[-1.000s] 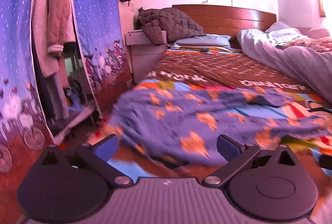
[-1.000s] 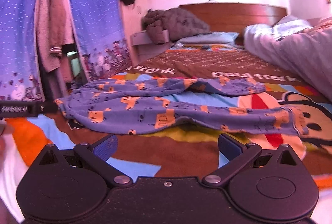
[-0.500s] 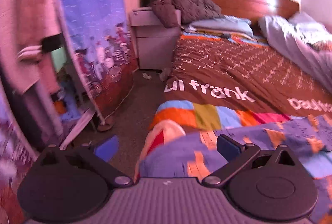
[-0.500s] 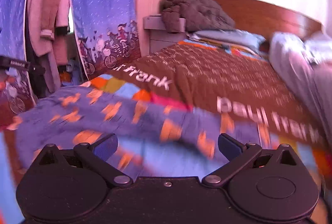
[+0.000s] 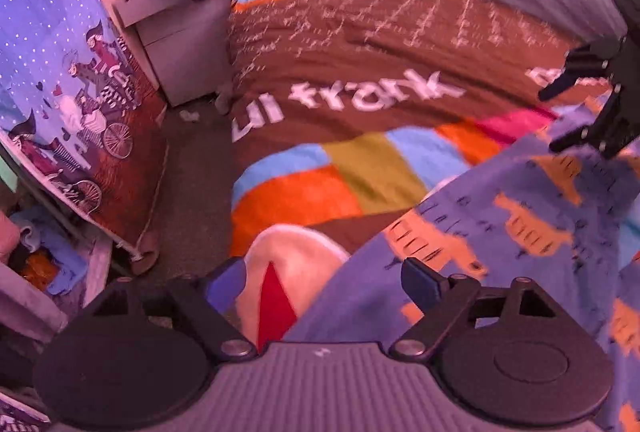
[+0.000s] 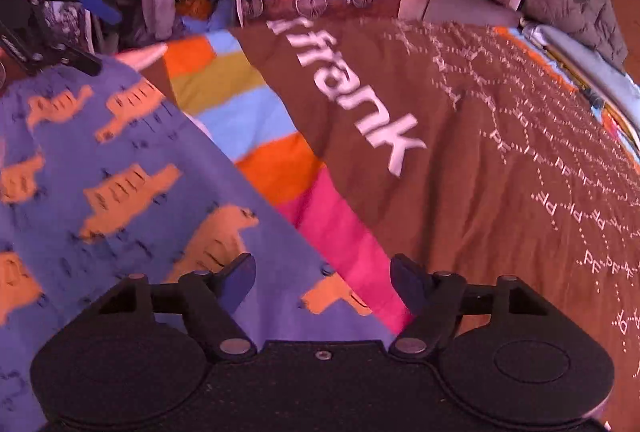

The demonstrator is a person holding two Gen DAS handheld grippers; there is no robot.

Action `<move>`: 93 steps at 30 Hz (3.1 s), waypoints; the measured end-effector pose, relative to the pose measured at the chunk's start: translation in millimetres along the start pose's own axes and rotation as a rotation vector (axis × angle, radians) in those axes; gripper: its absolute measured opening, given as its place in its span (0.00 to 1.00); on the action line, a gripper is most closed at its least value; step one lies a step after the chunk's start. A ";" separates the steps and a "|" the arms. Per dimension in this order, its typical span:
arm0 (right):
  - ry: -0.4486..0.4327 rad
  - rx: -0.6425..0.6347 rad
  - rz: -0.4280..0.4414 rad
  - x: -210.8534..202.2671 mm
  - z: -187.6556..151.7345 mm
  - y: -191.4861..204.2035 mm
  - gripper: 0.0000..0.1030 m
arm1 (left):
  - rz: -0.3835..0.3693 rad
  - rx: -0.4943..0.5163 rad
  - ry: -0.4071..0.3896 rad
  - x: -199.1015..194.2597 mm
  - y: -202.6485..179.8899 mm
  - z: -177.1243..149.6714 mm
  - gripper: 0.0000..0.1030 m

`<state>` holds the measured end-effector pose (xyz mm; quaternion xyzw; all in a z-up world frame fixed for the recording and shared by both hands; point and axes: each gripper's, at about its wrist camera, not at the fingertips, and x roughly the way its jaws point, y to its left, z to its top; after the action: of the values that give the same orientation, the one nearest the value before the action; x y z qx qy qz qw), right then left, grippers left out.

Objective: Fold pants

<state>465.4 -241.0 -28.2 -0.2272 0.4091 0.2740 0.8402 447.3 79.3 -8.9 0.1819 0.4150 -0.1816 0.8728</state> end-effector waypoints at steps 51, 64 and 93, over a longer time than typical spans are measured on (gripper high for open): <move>-0.307 0.121 -0.183 -242.1 -138.2 181.4 0.00 | 0.159 0.185 -0.138 -195.3 -156.9 -122.0 0.01; -0.214 0.138 -0.217 -208.5 -195.7 251.2 0.00 | 0.159 0.316 -0.086 -169.6 -187.2 -175.8 0.01; -0.267 0.848 -0.346 -295.0 -332.6 168.3 0.67 | -0.191 0.182 -0.243 -176.8 -320.4 -124.4 0.66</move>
<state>17.4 -397.9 -2.1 0.1083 0.3293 -0.0342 0.9374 111.3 -111.1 4.1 0.1968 0.3039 -0.3212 0.8751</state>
